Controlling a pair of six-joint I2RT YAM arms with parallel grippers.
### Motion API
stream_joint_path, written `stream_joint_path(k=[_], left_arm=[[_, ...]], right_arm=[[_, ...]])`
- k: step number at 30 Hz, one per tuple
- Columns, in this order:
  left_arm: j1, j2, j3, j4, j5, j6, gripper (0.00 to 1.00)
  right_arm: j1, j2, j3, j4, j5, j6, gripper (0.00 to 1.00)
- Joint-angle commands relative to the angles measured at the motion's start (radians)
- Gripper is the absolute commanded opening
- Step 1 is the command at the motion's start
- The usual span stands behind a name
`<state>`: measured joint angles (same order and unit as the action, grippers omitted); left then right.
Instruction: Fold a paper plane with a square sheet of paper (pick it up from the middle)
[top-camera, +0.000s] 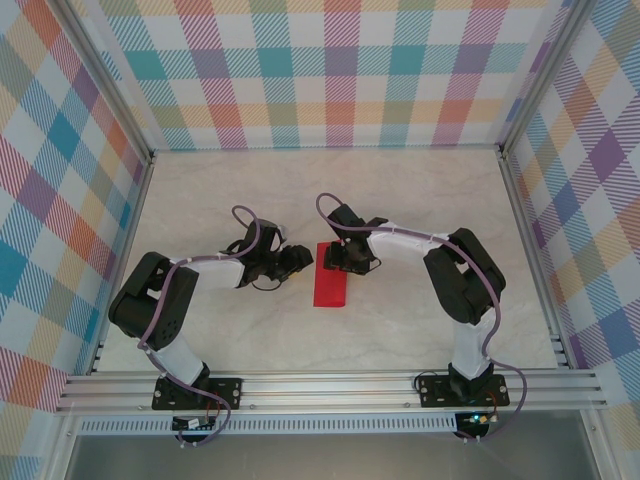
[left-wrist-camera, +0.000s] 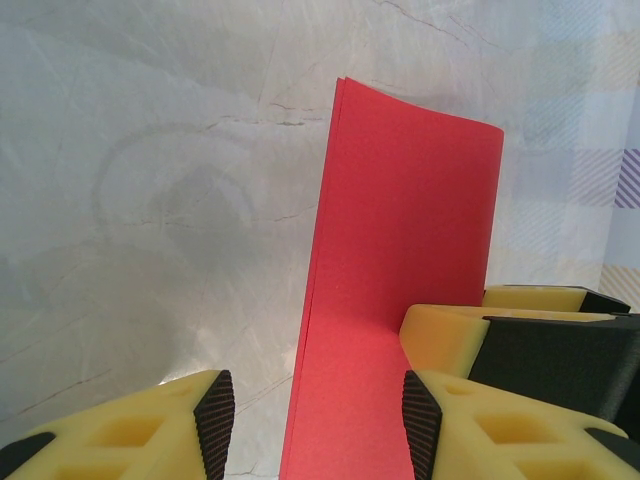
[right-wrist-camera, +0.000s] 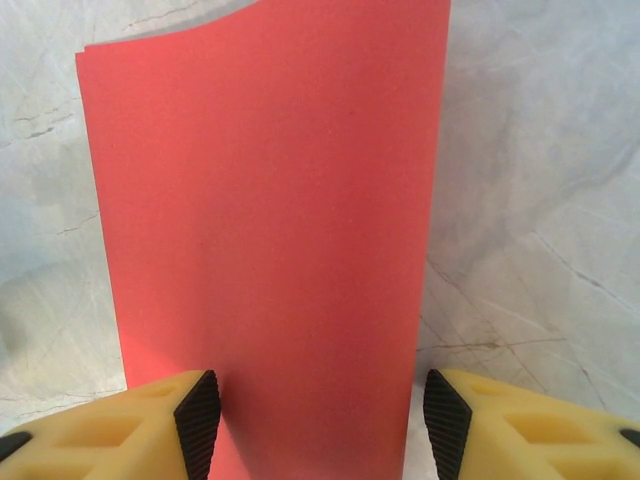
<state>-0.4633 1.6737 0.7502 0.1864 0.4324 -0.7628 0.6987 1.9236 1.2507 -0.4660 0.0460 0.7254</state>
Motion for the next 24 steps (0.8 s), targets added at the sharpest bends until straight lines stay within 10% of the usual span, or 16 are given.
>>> stream_joint_path(k=[1,24], left_arm=[[-0.009,-0.016,0.005,-0.010,-0.007,0.012,0.50],[-0.009,-0.019,-0.002,-0.012,-0.019,0.007,0.49]], right_arm=[[0.002,0.026,0.008,-0.038,0.015,0.008,0.58],[0.002,0.081,0.026,-0.053,-0.007,-0.014,0.61]])
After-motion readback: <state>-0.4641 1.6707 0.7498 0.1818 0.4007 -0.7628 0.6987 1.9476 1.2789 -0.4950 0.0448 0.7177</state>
